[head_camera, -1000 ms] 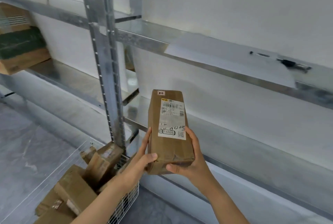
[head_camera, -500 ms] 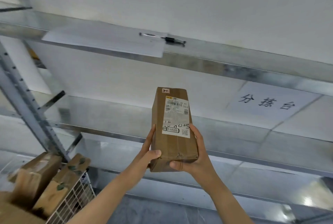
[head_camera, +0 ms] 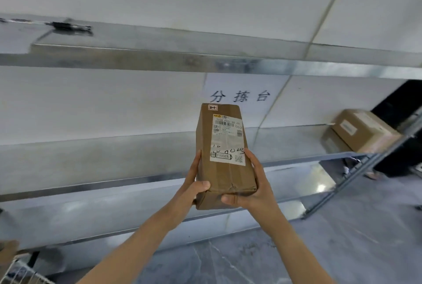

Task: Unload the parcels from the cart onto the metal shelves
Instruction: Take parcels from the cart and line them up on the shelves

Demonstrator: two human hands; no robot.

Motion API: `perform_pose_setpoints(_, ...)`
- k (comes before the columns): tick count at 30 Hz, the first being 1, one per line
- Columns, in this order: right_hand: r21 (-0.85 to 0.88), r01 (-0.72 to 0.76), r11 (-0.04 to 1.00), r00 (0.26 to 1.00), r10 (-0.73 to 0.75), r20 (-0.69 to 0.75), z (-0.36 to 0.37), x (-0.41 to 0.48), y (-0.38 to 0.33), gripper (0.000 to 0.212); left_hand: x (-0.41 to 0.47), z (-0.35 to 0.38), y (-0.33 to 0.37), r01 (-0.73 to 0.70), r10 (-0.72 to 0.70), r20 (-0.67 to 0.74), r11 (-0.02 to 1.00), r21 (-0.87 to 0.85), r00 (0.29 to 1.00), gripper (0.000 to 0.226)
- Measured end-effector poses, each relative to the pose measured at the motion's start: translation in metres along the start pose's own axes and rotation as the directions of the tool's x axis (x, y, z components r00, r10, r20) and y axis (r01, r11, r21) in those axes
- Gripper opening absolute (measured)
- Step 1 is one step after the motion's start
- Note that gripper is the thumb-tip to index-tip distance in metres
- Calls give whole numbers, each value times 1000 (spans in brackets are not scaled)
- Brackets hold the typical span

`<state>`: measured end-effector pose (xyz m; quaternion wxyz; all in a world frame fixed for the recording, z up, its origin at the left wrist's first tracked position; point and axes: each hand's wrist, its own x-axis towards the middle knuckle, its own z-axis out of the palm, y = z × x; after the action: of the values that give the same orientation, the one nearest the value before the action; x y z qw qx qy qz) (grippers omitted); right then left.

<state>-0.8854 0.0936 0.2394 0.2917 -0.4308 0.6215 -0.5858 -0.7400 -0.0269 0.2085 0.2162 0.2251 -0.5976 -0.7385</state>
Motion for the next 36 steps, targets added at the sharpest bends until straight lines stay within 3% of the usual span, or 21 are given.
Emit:
perform_pose_setpoints(12, 29, -46, 998, 978, 51, -201, -127, 11, 28, 104, 105, 107, -15, 46, -45, 220, 999, 4, 974, 81)
perform_pose_setpoints(27, 112, -75, 991, 970, 98, -222, -271, 88, 64, 103, 249, 203, -30, 81, -90, 246, 996, 47, 965, 88)
perform_pose_setpoints(36, 151, -91, 984, 969, 122, -217, -340, 102, 86, 93, 295, 259, -44, 165, -164, 217, 986, 15, 962, 78)
